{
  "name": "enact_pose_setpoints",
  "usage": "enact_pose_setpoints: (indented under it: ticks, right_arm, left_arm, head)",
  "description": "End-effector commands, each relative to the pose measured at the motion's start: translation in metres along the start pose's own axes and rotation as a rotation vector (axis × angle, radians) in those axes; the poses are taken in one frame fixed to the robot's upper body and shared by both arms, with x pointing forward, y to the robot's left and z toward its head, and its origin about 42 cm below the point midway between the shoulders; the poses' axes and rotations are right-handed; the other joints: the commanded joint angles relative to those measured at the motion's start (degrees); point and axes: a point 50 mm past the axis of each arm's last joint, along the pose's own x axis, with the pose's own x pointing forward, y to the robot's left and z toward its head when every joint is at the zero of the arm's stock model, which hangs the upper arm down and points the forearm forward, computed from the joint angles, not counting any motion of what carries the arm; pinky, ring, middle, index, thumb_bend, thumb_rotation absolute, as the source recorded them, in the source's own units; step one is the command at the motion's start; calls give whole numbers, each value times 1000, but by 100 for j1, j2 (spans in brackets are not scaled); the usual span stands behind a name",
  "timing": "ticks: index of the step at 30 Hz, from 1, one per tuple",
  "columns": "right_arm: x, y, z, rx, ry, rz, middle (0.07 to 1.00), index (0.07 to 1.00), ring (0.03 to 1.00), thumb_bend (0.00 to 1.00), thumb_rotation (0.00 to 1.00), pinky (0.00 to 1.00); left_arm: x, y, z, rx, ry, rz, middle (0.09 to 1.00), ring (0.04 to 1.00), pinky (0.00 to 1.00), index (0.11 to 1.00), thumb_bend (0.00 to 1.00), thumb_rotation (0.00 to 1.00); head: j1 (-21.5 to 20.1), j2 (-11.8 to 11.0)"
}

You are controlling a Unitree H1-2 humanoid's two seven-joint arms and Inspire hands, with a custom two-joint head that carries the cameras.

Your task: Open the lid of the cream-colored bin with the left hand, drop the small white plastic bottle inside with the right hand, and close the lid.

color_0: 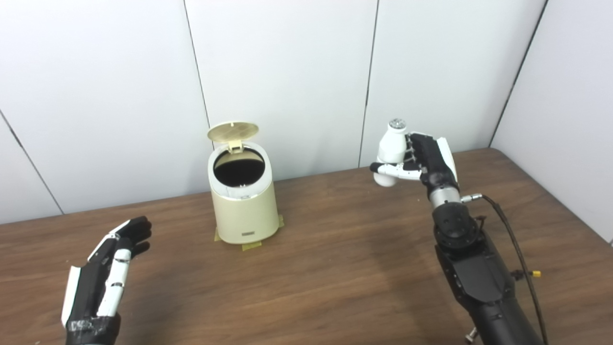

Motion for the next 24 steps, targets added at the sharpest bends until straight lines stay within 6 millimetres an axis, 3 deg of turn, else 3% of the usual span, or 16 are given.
enact_pose_setpoints:
  ticks: [1, 12, 22, 24]
  right_arm:
    - [9, 1, 37, 28, -99, 19, 505, 484, 428, 518, 0, 354]
    - [1, 26, 73, 25, -154, 125, 499, 492, 426, 519, 0, 344]
    - [-9, 46, 110, 55, -268, 235, 497, 495, 421, 518, 0, 332]
    - [-12, 50, 118, 89, -267, 256, 503, 489, 422, 518, 0, 327]
  left_arm:
    - [13, -4, 16, 13, -97, 5, 792, 810, 797, 785, 237, 719]
    - [14, -11, 15, -4, -89, 1, 796, 823, 815, 793, 249, 709]
    - [17, -23, 11, -4, -85, -19, 816, 832, 803, 807, 269, 708]
    - [16, -26, 11, -3, -74, -11, 814, 829, 798, 800, 247, 811]
  head:
    - [30, 3]
    - [194, -17]
    - [631, -67]
    - [743, -69]
